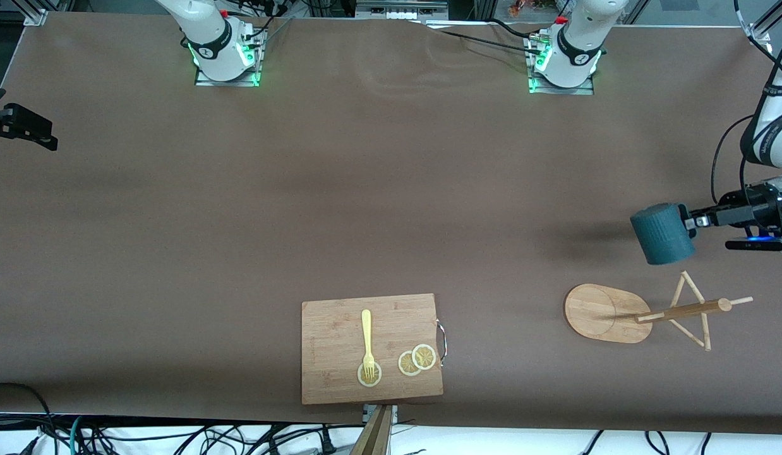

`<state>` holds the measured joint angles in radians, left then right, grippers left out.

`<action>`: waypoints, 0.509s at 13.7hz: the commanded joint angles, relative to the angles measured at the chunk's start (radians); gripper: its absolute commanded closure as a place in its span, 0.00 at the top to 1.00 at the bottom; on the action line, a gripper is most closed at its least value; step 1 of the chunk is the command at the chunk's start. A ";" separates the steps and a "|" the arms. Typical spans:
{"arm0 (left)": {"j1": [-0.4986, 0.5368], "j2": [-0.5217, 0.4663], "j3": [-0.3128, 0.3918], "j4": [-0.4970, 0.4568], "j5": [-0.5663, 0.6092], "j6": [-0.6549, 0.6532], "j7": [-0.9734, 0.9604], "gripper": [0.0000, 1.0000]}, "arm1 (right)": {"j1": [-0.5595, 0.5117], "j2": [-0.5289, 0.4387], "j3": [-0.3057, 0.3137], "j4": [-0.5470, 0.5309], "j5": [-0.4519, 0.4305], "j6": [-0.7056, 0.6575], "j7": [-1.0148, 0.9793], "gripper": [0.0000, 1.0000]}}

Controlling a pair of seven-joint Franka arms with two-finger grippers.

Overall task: Pass cup and hang on rack
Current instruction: 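Lift the mug with the left gripper and carry it toward the rack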

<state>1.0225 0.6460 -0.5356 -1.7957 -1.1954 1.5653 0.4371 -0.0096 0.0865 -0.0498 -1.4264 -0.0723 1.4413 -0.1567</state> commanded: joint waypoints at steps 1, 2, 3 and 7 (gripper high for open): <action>-0.018 0.055 0.002 0.075 0.014 0.039 -0.006 0.00 | -0.007 -0.010 0.007 -0.011 0.019 0.007 0.014 1.00; -0.030 0.057 0.002 0.084 0.014 0.041 -0.015 0.00 | -0.007 -0.010 0.007 -0.011 0.019 0.007 0.014 1.00; -0.038 0.070 0.003 0.090 0.010 0.045 -0.040 0.00 | -0.009 -0.010 0.007 -0.011 0.019 0.007 0.014 1.00; -0.053 0.176 0.012 0.206 0.010 0.065 -0.046 0.00 | -0.007 -0.011 0.008 -0.011 0.019 0.007 0.016 1.00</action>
<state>0.9894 0.7436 -0.5316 -1.6842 -1.1954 1.6406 0.4145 -0.0096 0.0865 -0.0496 -1.4264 -0.0717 1.4415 -0.1559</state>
